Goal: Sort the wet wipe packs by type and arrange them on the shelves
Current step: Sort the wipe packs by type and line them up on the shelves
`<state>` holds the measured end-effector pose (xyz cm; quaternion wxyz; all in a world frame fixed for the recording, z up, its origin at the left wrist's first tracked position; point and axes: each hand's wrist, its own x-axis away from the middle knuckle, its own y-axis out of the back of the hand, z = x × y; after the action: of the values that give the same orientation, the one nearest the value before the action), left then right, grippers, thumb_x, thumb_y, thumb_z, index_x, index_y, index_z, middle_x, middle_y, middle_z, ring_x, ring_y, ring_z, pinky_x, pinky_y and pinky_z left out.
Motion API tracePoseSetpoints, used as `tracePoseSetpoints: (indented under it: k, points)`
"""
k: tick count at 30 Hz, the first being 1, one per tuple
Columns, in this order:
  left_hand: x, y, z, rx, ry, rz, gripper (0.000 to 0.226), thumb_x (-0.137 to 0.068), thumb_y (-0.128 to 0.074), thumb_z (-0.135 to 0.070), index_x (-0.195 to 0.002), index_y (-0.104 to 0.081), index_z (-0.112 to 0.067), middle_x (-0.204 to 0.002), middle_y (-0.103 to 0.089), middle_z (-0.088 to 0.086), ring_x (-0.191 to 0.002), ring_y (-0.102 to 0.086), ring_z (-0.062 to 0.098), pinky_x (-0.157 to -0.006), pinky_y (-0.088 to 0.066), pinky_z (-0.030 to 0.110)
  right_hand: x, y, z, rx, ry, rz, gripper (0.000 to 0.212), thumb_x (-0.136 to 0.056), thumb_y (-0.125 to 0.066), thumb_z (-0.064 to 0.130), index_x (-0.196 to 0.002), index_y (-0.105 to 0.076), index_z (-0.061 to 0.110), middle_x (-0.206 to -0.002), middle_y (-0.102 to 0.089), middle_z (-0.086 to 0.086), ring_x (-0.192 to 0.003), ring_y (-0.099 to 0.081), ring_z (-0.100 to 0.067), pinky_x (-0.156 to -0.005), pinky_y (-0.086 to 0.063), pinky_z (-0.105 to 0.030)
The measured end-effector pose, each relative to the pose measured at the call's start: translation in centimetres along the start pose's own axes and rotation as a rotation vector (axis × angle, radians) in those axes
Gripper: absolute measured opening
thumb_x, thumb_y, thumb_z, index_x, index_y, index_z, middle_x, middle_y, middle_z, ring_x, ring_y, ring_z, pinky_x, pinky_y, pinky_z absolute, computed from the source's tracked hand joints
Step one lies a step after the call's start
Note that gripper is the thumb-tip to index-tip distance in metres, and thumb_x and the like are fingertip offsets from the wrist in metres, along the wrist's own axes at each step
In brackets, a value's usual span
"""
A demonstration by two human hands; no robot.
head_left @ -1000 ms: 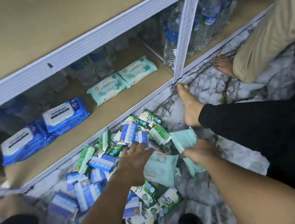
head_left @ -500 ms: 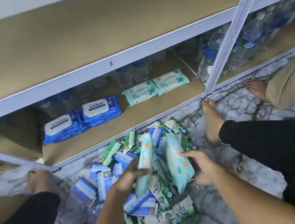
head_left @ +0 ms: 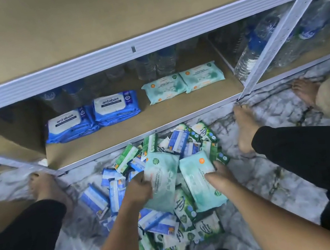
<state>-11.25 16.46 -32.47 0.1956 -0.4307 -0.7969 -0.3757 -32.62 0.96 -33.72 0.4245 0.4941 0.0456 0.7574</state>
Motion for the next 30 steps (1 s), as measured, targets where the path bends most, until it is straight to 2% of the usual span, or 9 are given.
tracePoseSetpoints:
  k: [3,5,8,10,14,19,24,27,30]
  points:
    - [-0.2,-0.7,0.6,-0.226,-0.144,-0.191,0.02,-0.085,-0.049,-0.005,-0.084,-0.067,-0.013,-0.074,-0.062,0.012,-0.071,-0.061,0.035,-0.058,-0.049,0.033,0.4,-0.4,-0.5,0.085,0.088,-0.04,0.024,-0.076,-0.06,0.019,-0.099,-0.061,0.019,-0.095,-0.067,-0.004,-0.078,-0.066,-0.021,-0.064,-0.056,-0.029]
    - [0.3,-1.4,0.5,-0.279,-0.15,-0.211,0.017,-0.081,-0.053,-0.015,-0.094,-0.063,-0.009,-0.086,-0.06,0.013,-0.09,-0.061,0.039,-0.073,-0.053,0.039,0.7,-0.9,-0.8,0.122,0.133,-0.081,0.034,-0.075,-0.061,0.023,-0.108,-0.062,0.02,-0.108,-0.063,-0.008,-0.086,-0.066,-0.022,-0.072,-0.059,-0.034]
    - [1.9,-2.4,-0.4,-0.403,-0.023,-0.162,0.077,-0.084,-0.07,-0.048,-0.146,-0.04,-0.014,-0.138,-0.046,0.013,-0.134,-0.04,0.035,-0.105,-0.042,0.045,1.3,-1.3,-0.9,0.157,0.172,-0.132,0.073,-0.085,-0.07,0.021,-0.151,-0.038,0.015,-0.141,-0.048,-0.011,-0.119,-0.058,-0.028,-0.093,-0.051,-0.035]
    - [2.9,-3.2,-1.1,-0.499,0.006,-0.169,0.11,-0.077,-0.066,-0.071,-0.157,-0.015,-0.016,-0.156,-0.03,0.009,-0.146,-0.023,0.033,-0.115,-0.031,0.049,1.4,-1.6,-1.3,0.136,0.185,-0.161,0.088,-0.084,-0.078,0.025,-0.156,-0.029,0.014,-0.149,-0.043,-0.011,-0.128,-0.053,-0.03,-0.102,-0.048,-0.039]
    - [2.8,-5.0,-0.6,-0.663,0.018,-0.169,0.132,-0.069,-0.057,-0.088,-0.159,0.004,-0.013,-0.159,-0.02,0.008,-0.146,-0.022,0.032,-0.115,-0.033,0.048,1.1,-2.5,-1.7,0.213,0.225,-0.24,0.079,-0.086,-0.078,0.024,-0.151,-0.036,0.008,-0.151,-0.036,-0.014,-0.132,-0.048,-0.034,-0.1,-0.049,-0.042]
    - [1.7,-5.6,-0.1,-0.698,0.024,-0.163,0.124,-0.075,-0.057,-0.082,-0.159,0.005,-0.015,-0.157,-0.021,0.008,-0.142,-0.025,0.032,-0.114,-0.035,0.047,0.5,-2.9,-2.6,0.339,0.304,-0.323,0.048,-0.093,-0.065,0.028,-0.139,-0.057,0.017,-0.137,-0.048,-0.015,-0.122,-0.048,-0.041,-0.092,-0.05,-0.046]
    - [1.5,-6.0,0.3,-0.655,-0.013,-0.215,0.119,-0.073,-0.056,-0.078,-0.157,0.003,-0.016,-0.15,-0.026,0.006,-0.135,-0.03,0.031,-0.11,-0.037,0.047,0.6,-1.6,-3.5,0.602,0.131,-0.065,0.101,-0.077,-0.056,0.081,-0.156,-0.001,0.049,-0.162,-0.011,-0.004,-0.143,-0.025,-0.035,-0.109,-0.033,-0.051]
    - [1.5,-6.1,0.5,-0.672,-0.03,-0.225,0.121,-0.073,-0.052,-0.081,-0.157,0.007,-0.017,-0.151,-0.023,0.008,-0.136,-0.029,0.032,-0.111,-0.035,0.047,0.8,-2.1,-3.9,0.639,0.152,-0.029,0.124,-0.072,-0.071,0.074,-0.152,0.021,0.049,-0.165,-0.005,-0.003,-0.147,-0.018,-0.035,-0.111,-0.032,-0.052]
    - [1.8,-6.2,0.5,-0.67,-0.025,-0.242,0.128,-0.069,-0.052,-0.09,-0.157,0.004,-0.016,-0.152,-0.02,0.011,-0.139,-0.027,0.034,-0.112,-0.033,0.048,0.6,-2.6,-3.9,0.605,0.166,-0.115,0.129,-0.07,-0.079,0.063,-0.158,0.011,0.035,-0.165,-0.018,-0.002,-0.145,-0.025,-0.032,-0.112,-0.036,-0.048]
